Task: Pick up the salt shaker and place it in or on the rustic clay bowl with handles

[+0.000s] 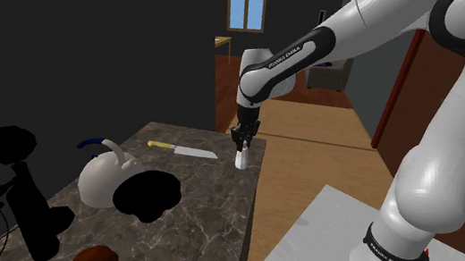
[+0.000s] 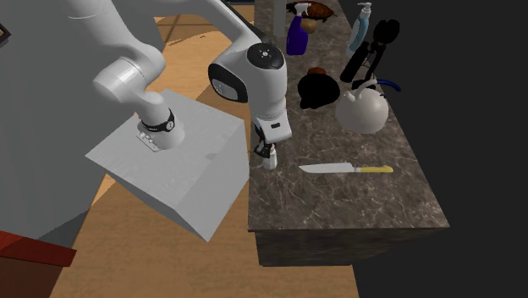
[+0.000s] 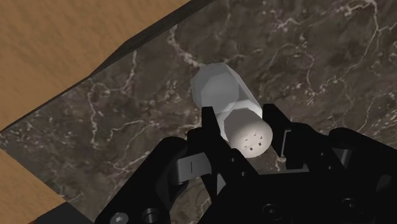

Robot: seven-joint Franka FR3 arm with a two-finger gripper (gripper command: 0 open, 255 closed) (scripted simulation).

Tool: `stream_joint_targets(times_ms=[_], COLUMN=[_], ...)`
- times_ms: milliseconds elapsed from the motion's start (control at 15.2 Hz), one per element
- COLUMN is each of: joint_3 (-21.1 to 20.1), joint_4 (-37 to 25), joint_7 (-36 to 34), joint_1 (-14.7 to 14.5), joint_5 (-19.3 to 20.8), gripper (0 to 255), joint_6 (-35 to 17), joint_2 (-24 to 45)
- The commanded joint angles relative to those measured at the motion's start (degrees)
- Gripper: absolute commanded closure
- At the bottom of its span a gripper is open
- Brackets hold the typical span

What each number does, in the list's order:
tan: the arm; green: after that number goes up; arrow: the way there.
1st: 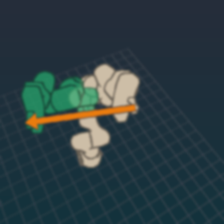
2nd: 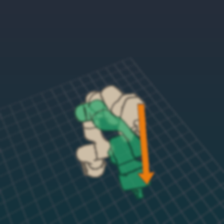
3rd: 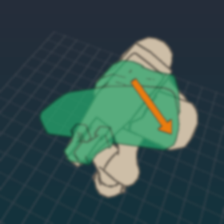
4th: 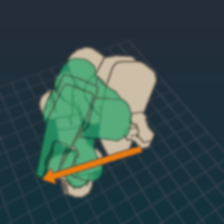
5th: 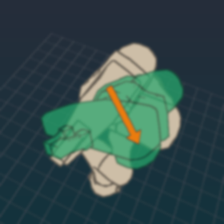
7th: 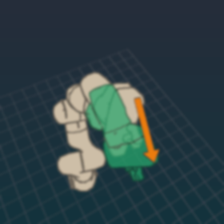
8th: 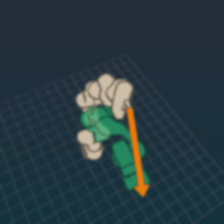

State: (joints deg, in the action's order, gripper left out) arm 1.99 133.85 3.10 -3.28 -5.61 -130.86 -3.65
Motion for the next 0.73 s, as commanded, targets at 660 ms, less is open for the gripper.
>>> stream_joint_targets(times_ms=[660], joint_3=[0.0], joint_4=[-3.0], joint_7=[-0.7], joint_1=[0.1], joint_5=[0.6], gripper=[255], joint_6=[6.3], joint_2=[-3.2])
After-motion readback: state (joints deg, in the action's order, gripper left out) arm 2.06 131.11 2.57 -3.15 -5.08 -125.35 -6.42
